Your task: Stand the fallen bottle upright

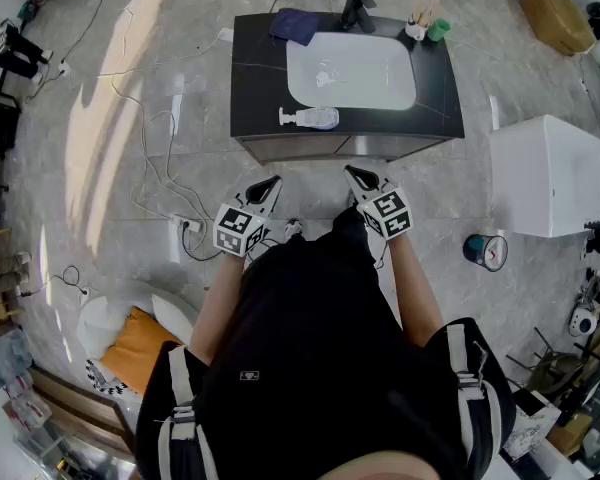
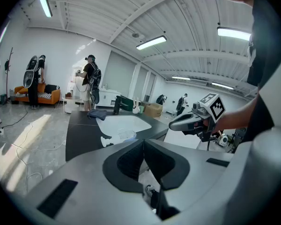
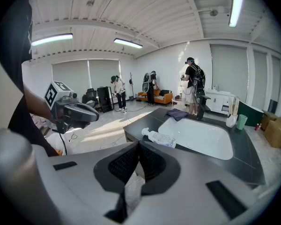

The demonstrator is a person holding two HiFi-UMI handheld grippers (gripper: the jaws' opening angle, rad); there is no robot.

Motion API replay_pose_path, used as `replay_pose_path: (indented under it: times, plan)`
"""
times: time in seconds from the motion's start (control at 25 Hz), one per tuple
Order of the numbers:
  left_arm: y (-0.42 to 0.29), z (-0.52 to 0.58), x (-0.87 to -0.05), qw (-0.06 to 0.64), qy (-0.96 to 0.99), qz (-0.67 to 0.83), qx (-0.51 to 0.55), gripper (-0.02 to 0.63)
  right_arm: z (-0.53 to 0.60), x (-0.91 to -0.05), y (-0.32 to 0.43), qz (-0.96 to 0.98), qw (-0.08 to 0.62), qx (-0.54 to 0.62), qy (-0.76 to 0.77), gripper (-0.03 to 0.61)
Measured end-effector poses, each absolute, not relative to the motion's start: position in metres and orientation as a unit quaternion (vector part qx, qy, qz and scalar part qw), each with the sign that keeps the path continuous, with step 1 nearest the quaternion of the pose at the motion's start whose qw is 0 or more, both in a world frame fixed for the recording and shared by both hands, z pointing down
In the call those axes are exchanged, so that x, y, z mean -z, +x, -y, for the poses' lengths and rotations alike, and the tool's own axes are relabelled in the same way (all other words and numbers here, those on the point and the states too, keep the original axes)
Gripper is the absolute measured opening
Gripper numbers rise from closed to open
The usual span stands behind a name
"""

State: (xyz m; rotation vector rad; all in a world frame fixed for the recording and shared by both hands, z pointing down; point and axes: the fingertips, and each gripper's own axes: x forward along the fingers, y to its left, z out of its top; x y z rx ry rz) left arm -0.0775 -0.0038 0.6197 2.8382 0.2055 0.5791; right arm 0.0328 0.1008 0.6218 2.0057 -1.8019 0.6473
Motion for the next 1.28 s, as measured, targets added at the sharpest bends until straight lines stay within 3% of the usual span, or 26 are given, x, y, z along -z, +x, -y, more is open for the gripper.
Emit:
replay_pose_path:
  times: [1.28]
  plan:
    - [-0.069,0.037,-0.616,0.127,0.97,-0.058,-0.201,0.015,-0.066,-0.633,0.035,0.656,0.204,-0.241,0.685,0.06]
